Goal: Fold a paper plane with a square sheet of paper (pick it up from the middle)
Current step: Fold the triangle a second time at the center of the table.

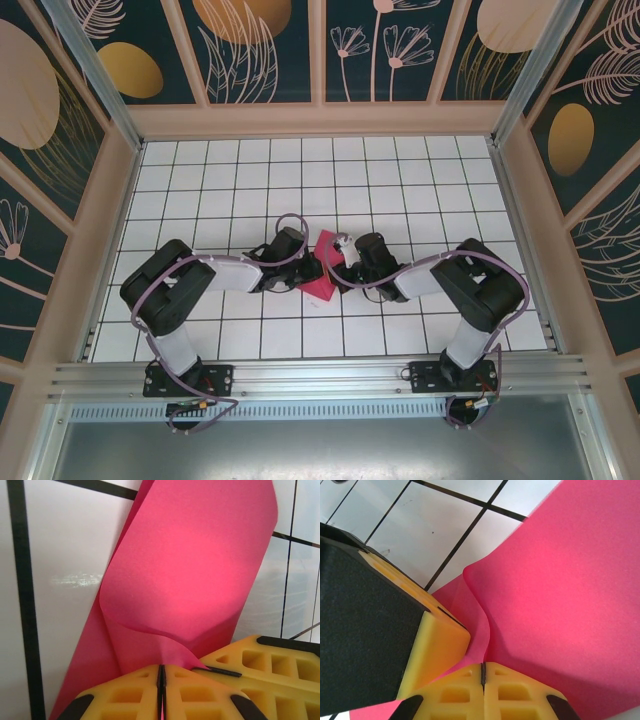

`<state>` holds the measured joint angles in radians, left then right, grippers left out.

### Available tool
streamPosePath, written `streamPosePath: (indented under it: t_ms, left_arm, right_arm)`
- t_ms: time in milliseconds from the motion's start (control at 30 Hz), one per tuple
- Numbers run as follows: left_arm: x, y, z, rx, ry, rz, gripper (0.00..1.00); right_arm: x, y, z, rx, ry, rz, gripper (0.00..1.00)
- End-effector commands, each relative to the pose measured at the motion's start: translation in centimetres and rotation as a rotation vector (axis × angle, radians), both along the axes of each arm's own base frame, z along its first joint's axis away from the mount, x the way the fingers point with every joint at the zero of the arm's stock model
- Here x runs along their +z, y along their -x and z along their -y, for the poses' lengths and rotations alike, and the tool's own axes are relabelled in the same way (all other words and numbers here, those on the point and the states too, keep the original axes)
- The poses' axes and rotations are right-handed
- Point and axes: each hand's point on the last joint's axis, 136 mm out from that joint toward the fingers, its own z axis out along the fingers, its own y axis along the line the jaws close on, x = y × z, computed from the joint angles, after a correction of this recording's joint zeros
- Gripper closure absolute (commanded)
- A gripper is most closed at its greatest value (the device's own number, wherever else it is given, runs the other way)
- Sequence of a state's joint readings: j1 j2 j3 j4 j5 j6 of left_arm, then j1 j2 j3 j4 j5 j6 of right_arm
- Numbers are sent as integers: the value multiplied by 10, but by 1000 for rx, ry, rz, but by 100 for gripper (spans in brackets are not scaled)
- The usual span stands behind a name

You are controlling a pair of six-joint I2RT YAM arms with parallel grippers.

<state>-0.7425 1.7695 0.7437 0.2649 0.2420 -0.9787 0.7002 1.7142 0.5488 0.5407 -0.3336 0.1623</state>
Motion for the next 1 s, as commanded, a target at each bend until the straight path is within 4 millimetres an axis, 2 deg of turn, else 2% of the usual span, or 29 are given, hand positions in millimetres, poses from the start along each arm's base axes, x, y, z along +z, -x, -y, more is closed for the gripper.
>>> streamPosePath:
  t_ms: [0,133,233,367,500,600,667,767,967]
  left_arm:
    - [-28,9,-16,28,-74,-49,87]
    - [-30,13,-21,28,-83,-49,87]
    - [-32,15,-25,29,-103,-52,87]
    - [-33,16,-26,31,-97,-53,87]
    - [-32,16,-23,24,-86,-51,87]
    - [-31,15,-21,20,-83,-48,87]
    - [-30,14,-20,17,-78,-46,87]
    - [-28,14,-20,16,-75,-43,87]
    - [-29,15,-19,8,-76,-44,87]
  right_arm:
    - [-27,8,12,-31,90,-83,99]
    - [-15,4,7,-46,68,-96,93]
    - [12,-1,3,-64,30,-90,86]
    - [39,-3,11,-122,0,-75,77]
    - [45,6,20,-174,-22,-130,76]
    - [54,20,11,-144,-113,-200,77]
    - [55,27,4,-118,-140,-248,82]
    - [43,26,2,-129,-112,-294,90]
    - [28,26,-5,-119,-107,-349,93]
